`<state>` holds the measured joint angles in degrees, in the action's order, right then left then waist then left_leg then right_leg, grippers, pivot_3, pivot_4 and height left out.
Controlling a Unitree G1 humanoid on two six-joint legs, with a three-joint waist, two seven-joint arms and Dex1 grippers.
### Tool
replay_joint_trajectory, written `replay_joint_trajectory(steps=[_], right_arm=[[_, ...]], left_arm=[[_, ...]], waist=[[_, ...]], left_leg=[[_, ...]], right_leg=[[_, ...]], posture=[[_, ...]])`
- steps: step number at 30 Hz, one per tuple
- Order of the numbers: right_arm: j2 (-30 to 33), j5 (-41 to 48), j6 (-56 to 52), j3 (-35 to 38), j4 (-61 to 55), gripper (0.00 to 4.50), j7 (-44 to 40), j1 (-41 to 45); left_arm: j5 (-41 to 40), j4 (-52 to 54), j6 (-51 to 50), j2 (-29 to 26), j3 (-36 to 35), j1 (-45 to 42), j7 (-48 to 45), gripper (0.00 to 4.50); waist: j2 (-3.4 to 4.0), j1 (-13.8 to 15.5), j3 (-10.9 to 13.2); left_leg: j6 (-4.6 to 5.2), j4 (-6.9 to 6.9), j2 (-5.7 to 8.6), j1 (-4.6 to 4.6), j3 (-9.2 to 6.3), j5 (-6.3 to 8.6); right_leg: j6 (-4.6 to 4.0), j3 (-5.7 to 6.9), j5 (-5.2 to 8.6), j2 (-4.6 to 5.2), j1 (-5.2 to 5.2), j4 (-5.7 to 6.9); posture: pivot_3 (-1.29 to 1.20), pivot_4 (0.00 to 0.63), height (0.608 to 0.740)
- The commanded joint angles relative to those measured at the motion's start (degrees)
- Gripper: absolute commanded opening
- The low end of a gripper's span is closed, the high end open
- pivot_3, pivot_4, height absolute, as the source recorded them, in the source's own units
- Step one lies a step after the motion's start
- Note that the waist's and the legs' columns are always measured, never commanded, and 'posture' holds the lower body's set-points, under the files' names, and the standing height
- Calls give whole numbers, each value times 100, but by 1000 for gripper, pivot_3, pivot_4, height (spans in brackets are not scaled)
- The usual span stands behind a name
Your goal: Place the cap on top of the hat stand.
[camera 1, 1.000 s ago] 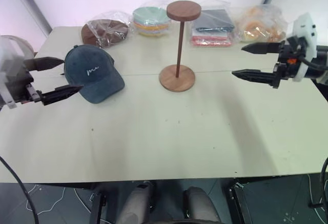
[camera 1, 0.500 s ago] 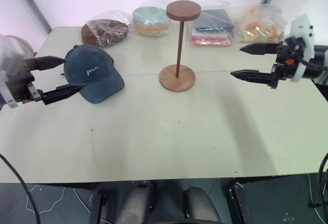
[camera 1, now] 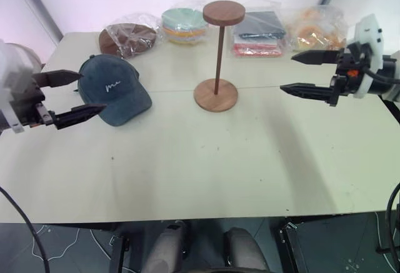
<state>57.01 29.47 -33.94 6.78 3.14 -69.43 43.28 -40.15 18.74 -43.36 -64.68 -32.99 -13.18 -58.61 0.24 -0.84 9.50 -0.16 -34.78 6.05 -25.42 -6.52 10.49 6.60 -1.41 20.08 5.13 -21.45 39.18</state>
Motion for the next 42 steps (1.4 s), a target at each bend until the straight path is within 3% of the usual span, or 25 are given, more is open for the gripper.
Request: replay_joint_trajectory(steps=[1, 5, 8, 11, 15, 21, 25, 32, 42], right_arm=[[-23, -3, 70, 29, -62, 4500, -14, 190], [-46, -11, 71, 3, -51, 4500, -27, 198], [-60, -4, 68, -10, -60, 4500, -28, 178], [-81, -2, 63, -13, -78, 4500, -13, 149], [-118, 14, 27, -12, -139, 4500, 19, 85], [-143, -6, 27, -45, -153, 4500, 19, 70], [-165, 14, -30, -93, -199, 4500, 20, 123], [-152, 18, -90, -130, -233, 4500, -1, 190], [-129, 7, -132, -152, -240, 4500, -41, 251]], left_arm=[[-63, 144, -30, -138, -255, 5, 9, 4455], [-35, 195, -46, -160, -267, 47, 29, 4455], [442, 322, 262, -134, -9, 252, 243, 4455], [606, 709, 329, 275, 452, 280, 771, 4455], [2202, 994, 1124, 396, 1710, 620, 1653, 4455], [3495, 758, 2014, 654, 2525, 731, 2297, 4455], [4961, 345, 2510, 1066, 3347, 470, 3308, 4455], [5676, 67, 2405, 1787, 3868, 393, 3586, 4455], [6494, -793, 2454, 2319, 4107, 189, 4064, 4455]], waist=[[0, 0, 0], [0, -2, 0], [0, -1, 0], [0, 16, 0], [-4, 14, 2], [-3, 14, 4], [-6, 32, 7], [-7, 25, 7], [-7, 23, 7]], left_leg=[[0, 0, 0, 0, 0, 0], [0, 0, 0, 0, 0, 0], [0, 0, 0, 0, 1, 0], [0, 0, 0, 1, 1, 0], [0, -1, 1, 1, 1, 0], [0, 7, 0, 1, 5, 0], [0, 4, 2, 2, 4, 0], [2, 2, 4, -3, 4, 1], [2, -1, 5, -2, 2, 0]], right_leg=[[0, 0, 0, 0, 0, 0], [0, 0, 0, 0, 0, 0], [0, 0, 0, 0, 0, 0], [0, -1, 0, 1, 2, -1], [1, -1, -1, 2, 5, -3], [0, -4, -1, 0, -1, -2], [1, -1, -1, 1, 2, -2], [2, -1, -2, 2, -1, -2], [3, 1, -2, 1, 1, 0]], posture=[[0, 150, 740], [0, 150, 740], [0, 150, 740], [0, 150, 740], [0, 150, 740], [0, 150, 740], [0, 150, 740], [0, 150, 740], [0, 150, 740]])
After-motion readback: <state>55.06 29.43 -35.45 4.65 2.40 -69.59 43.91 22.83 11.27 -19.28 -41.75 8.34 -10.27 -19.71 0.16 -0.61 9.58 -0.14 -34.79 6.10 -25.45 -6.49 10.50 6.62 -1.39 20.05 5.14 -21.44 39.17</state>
